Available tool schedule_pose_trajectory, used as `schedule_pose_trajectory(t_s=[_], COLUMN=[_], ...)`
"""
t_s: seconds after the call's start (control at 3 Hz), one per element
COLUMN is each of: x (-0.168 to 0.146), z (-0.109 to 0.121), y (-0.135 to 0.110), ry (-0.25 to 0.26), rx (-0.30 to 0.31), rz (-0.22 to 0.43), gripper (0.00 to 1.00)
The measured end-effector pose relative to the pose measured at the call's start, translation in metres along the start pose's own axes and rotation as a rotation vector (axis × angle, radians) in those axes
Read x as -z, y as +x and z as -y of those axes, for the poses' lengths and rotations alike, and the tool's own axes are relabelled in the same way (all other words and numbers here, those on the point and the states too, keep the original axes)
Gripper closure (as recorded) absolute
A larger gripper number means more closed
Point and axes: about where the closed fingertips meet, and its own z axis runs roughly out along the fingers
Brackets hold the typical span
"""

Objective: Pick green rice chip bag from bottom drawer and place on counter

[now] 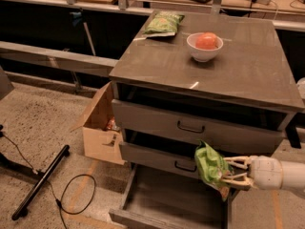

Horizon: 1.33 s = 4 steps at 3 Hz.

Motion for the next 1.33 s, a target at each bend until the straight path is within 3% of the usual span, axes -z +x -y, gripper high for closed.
schedule_pose_trajectory(t_s=[0.33,1.0,1.33], x=[0.007,0.025,0.026], z=[0.03,0.097,0.102], y=[-0.04,-0.128,-0.132], ry=[-0.006,-0.023,-0.018], rx=[-0.001,0.007,0.011], rz=[-0.004,0.054,0.057], gripper=[1.0,1.0,1.0])
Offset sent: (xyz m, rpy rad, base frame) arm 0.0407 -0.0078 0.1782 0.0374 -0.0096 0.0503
